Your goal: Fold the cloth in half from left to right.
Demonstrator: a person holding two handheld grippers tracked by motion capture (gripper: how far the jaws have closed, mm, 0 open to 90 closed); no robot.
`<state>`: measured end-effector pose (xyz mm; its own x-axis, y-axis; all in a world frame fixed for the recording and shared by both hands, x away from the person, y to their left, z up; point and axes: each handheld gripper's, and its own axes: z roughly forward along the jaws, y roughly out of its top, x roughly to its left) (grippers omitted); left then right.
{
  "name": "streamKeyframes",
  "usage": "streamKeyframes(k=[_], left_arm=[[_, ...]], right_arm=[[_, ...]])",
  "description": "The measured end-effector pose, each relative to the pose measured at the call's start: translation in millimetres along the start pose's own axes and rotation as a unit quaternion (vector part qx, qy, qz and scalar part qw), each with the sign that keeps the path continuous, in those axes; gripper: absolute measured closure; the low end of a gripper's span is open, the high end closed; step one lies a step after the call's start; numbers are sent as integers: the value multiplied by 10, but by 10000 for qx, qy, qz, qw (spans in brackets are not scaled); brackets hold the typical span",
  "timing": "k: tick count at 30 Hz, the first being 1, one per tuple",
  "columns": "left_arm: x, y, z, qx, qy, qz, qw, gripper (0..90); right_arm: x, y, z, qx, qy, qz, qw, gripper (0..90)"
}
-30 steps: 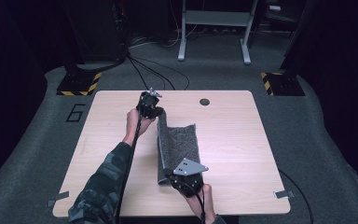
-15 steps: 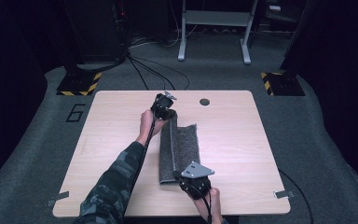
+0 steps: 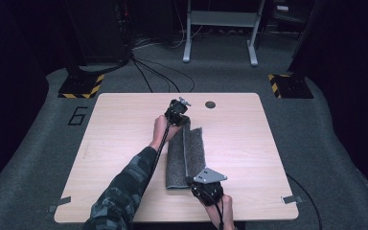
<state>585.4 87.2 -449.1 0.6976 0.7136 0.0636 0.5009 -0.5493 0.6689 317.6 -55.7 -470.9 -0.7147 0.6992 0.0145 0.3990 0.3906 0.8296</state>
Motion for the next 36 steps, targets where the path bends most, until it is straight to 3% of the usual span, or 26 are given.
streamKeyframes(k=[12, 23, 24, 25, 26, 29, 30, 32, 36], left_arm=[[-112, 34, 145, -5, -101, 140, 9999, 877], [-149, 48, 237, 10, -162, 63, 9998, 851], [-149, 48, 237, 10, -162, 63, 9998, 792], [-150, 50, 254, 18, -174, 10, 9998, 792], [-146, 51, 272, 43, -225, -87, 9997, 600], [-134, 45, 261, -7, -251, -207, 9995, 355], [-116, 42, 237, -65, -262, -270, 9993, 355], [-86, 38, 186, -110, -253, -327, 9991, 231], [-13, -12, 65, -110, -225, -368, 9990, 189]], right_arm=[[-104, -162, 20, 210, -103, 129, 9996, 884], [-171, -273, 24, 390, -354, 201, 9984, 879], [-178, -286, 27, 402, -374, 193, 9983, 870], [-178, -286, 27, 402, -374, 193, 9983, 870], [-198, -312, 31, 469, -456, 213, 9976, 785], [-221, -328, 22, 523, -532, 249, 9969, 715], [-241, -336, 5, 544, -567, 290, 9965, 673], [-303, -356, -85, 520, -622, 475, 9956, 532], [-370, -364, -155, 397, -676, 683, 9946, 436]])
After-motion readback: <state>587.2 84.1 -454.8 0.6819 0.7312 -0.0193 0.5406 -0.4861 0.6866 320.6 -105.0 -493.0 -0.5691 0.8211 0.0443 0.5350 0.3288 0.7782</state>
